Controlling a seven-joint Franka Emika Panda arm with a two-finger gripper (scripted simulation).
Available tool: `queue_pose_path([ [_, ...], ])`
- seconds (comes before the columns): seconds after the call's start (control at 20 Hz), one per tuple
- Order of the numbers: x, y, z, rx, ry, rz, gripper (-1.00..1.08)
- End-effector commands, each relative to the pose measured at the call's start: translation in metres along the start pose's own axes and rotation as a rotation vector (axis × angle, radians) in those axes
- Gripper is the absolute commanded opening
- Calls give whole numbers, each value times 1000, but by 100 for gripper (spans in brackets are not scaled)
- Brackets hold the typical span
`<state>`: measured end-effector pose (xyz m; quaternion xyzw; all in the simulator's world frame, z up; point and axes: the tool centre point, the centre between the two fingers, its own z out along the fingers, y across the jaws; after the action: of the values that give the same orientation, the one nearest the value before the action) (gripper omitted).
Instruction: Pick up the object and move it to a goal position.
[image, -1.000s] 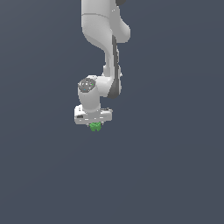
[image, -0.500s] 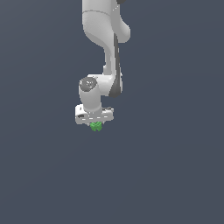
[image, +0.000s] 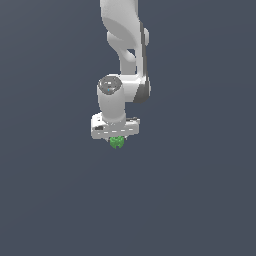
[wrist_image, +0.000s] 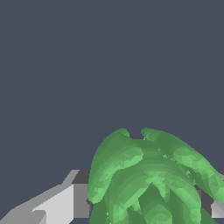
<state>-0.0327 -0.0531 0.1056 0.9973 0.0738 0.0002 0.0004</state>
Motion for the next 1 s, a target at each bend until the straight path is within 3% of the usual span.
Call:
queue_pose_path([
  [0.0, 10, -14, -21, 0, 0, 0, -100],
  [0.95, 92, -117, -186, 0, 0, 0, -100],
])
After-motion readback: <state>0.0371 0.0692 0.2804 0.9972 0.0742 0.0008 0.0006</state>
